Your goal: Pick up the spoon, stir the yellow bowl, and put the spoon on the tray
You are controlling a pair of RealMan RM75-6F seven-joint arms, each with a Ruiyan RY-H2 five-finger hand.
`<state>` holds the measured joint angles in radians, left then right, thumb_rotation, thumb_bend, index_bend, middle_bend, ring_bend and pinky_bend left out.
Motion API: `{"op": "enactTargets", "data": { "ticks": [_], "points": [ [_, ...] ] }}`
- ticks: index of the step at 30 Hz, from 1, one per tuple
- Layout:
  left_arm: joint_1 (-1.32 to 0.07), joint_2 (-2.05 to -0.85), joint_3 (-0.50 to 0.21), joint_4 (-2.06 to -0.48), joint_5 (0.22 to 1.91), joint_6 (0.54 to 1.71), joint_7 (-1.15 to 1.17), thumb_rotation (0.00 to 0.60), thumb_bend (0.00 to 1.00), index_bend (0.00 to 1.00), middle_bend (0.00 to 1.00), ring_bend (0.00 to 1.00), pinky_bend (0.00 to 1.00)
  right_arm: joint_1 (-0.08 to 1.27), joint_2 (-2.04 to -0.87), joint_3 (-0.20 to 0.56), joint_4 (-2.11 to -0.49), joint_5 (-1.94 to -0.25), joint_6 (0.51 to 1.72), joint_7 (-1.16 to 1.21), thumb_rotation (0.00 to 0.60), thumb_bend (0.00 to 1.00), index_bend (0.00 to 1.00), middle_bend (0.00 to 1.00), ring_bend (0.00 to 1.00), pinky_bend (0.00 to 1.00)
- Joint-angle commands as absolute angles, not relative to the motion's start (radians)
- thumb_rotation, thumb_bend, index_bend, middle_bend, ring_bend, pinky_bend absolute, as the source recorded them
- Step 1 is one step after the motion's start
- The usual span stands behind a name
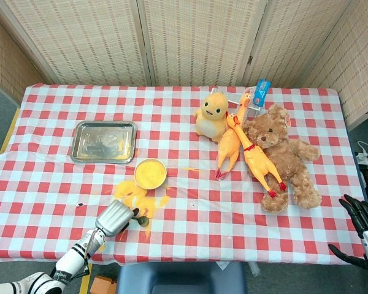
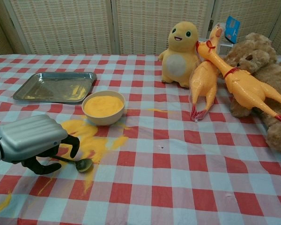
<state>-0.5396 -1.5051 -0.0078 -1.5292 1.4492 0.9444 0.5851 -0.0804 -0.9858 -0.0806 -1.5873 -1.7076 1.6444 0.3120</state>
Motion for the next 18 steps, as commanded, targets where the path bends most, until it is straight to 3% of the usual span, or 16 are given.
{"op": "enactTargets", "data": {
  "ticks": [1,8,18],
  "points": [
    [-0.545,-1.509,-0.008,-1.523,1.438,0.94,0.585,0.6,0.4,0.44,1.0,1.0,1.0,-0.08,-0.986,-0.08,-1.588,-1.708,1.643,0.31,0.6,0.09,0.0,0.0,0.0,0.0],
    [-0.557,-1.516,-0.006,-1.511,1.417,0.936,0.588,0.6,0.4,0.45,1.0,1.0,1.0,-0.08,-0.987,-0.079,-1.589,-1.704,1.643,0.307,0.6,0.09,0.0,0.0,0.0,0.0],
    [-0.567,-1.525,0.002,-1.499,1.403,0.94,0.582,0.6,0.42,0.54,1.0,1.0,1.0,-0.08,-0.987,-0.077,-1.589,-1.701,1.641,0.305,0.6,0.09,0.0,0.0,0.0,0.0]
  ]
}}
